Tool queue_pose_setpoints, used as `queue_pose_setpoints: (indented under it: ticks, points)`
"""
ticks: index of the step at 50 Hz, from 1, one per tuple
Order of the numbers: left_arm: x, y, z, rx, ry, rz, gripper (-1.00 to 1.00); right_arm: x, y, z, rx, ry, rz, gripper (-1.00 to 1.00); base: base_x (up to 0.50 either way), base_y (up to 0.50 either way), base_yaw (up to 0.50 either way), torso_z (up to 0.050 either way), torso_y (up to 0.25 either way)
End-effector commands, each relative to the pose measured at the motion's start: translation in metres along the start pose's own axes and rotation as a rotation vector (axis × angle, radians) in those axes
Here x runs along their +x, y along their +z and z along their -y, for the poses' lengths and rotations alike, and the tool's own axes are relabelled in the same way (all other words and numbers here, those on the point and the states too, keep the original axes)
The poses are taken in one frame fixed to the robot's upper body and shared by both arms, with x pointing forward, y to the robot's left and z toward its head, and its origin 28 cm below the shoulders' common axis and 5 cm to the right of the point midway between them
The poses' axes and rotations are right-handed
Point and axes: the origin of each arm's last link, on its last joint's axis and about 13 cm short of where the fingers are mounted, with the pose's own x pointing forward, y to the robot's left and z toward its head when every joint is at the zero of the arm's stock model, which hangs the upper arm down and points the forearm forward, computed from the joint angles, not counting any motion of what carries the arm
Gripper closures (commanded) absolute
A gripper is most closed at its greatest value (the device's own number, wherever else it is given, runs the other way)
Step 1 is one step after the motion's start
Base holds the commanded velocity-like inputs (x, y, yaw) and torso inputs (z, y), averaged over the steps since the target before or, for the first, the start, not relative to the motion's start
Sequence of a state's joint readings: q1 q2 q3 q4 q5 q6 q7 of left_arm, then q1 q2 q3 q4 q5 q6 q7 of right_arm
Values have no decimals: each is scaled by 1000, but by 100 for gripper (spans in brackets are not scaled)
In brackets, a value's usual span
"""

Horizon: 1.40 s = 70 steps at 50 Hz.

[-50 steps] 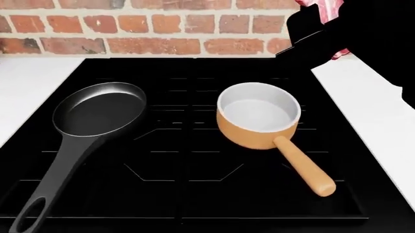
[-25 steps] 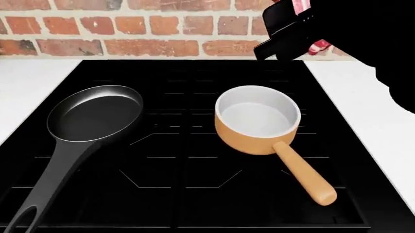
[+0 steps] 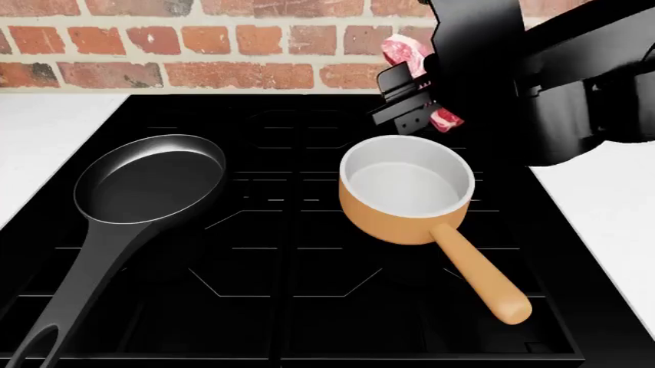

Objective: Place both pans onto different burners. Then place the chili pepper and the bacon on different pans.

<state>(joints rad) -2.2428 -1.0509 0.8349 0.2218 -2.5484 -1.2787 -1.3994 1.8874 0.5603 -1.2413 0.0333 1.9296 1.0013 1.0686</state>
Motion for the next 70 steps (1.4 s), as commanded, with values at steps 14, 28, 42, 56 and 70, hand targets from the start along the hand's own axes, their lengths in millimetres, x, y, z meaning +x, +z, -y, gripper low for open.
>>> queue_pose_setpoints:
  ticks: [14,28,42,56,70]
  points:
    - [1,-3,1,-3,1,-9,100,34,-34,-18,85,69,-146,100,0,0,0,0,1]
    - [1,-4,0,-4,4,-13,100,43,-40,-22,113,63,-167,100,0,0,0,0,0]
    - [1,-6,-1,-7,6,-16,100,48,-46,-28,102,103,-200,100,0,0,0,0,0]
    - [2,-5,0,-3,3,-18,100,43,-53,-22,102,97,-231,100,0,0,0,0,1]
    - [1,-6,0,-3,3,-18,100,43,-60,-23,96,102,-251,100,0,0,0,0,0]
